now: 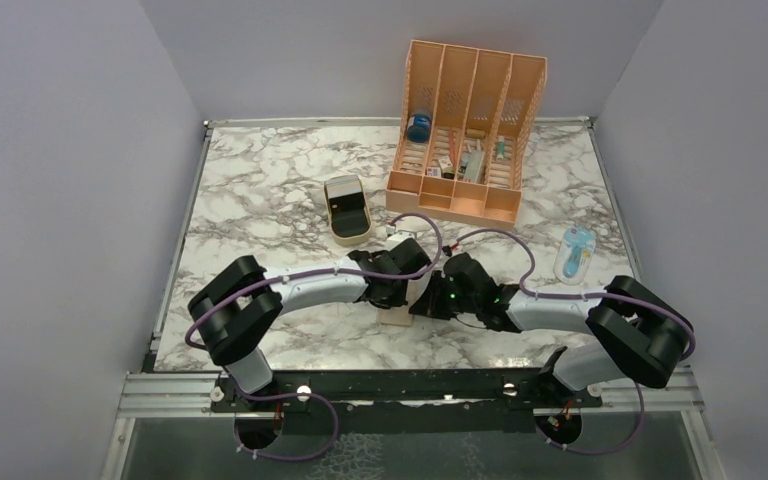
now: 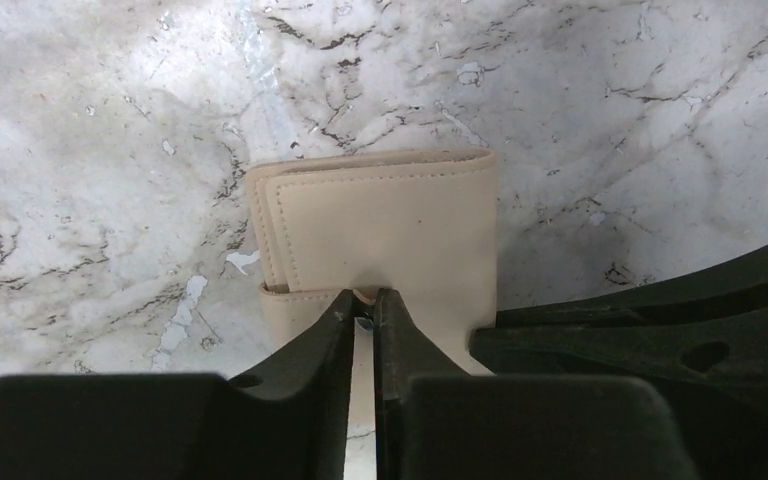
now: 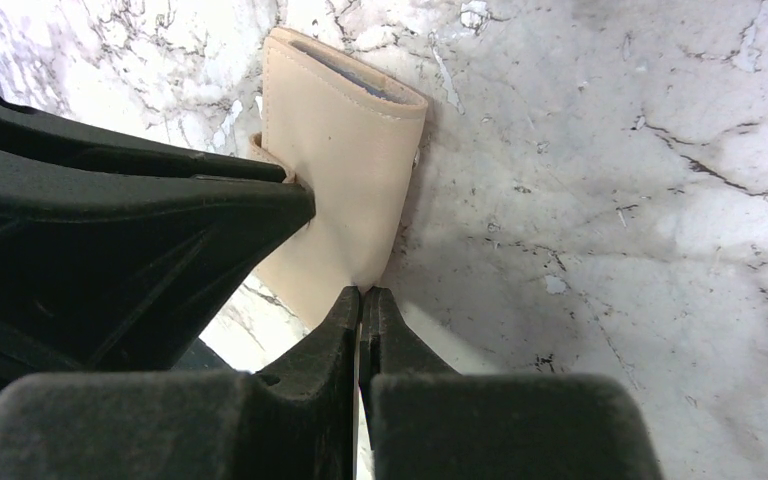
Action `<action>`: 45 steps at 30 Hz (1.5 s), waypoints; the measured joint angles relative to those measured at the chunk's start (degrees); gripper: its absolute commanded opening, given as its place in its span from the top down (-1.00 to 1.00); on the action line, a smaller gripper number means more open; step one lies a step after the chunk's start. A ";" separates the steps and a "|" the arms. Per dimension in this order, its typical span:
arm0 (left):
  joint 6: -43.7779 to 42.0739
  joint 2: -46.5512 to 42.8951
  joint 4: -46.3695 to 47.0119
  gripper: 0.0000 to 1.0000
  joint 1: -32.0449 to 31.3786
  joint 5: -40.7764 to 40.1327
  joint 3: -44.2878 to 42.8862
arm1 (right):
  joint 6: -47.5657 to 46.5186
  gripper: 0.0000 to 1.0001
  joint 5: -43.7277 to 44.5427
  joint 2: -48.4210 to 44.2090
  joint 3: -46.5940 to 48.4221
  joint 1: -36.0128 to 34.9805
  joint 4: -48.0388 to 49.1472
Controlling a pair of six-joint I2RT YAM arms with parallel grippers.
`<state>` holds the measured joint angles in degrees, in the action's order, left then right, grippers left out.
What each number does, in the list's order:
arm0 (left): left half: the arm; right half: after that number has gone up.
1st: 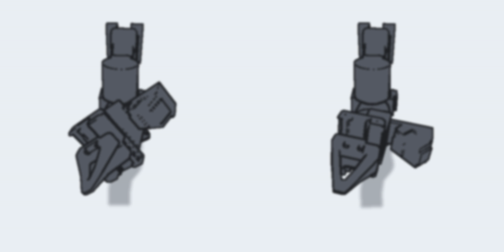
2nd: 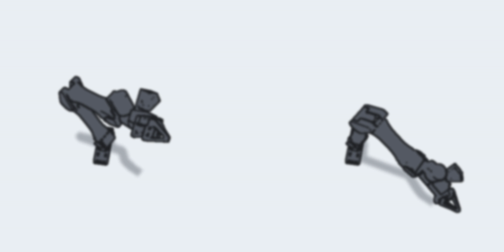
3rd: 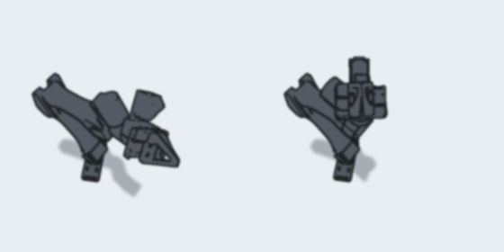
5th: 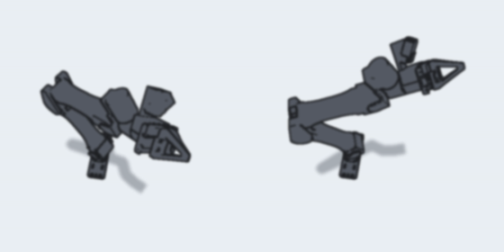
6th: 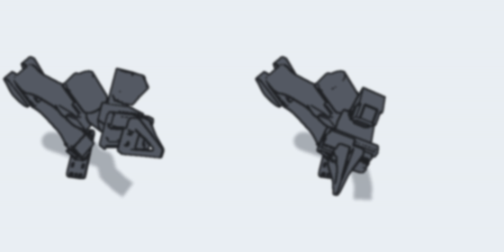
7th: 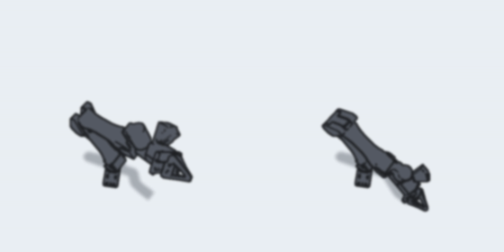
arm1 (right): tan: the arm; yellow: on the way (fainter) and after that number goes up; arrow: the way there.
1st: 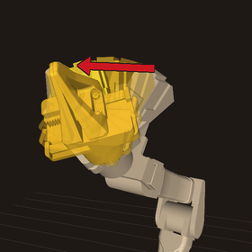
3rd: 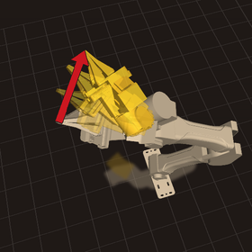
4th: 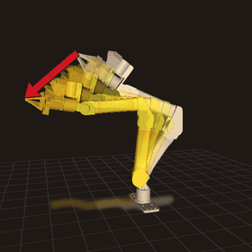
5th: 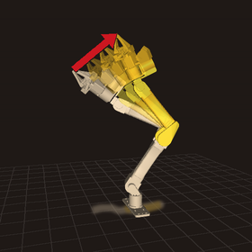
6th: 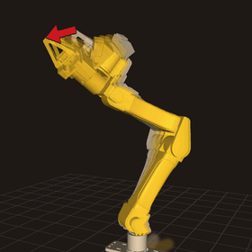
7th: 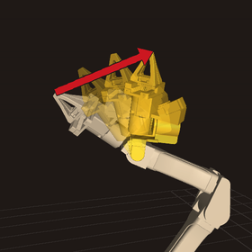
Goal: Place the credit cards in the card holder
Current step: Open the card holder at the center of the board.
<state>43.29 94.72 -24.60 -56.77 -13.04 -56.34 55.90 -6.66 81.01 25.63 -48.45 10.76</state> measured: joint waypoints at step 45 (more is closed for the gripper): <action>9.66 -33.20 13.90 1.00 9.09 13.31 21.99 | -12.68 -0.36 5.70 -0.66 16.46 -6.43 -20.83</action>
<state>52.95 61.52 -10.70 -47.68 0.27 -34.35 43.22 -0.95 80.36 42.09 -54.87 -10.07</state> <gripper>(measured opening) 0.010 0.675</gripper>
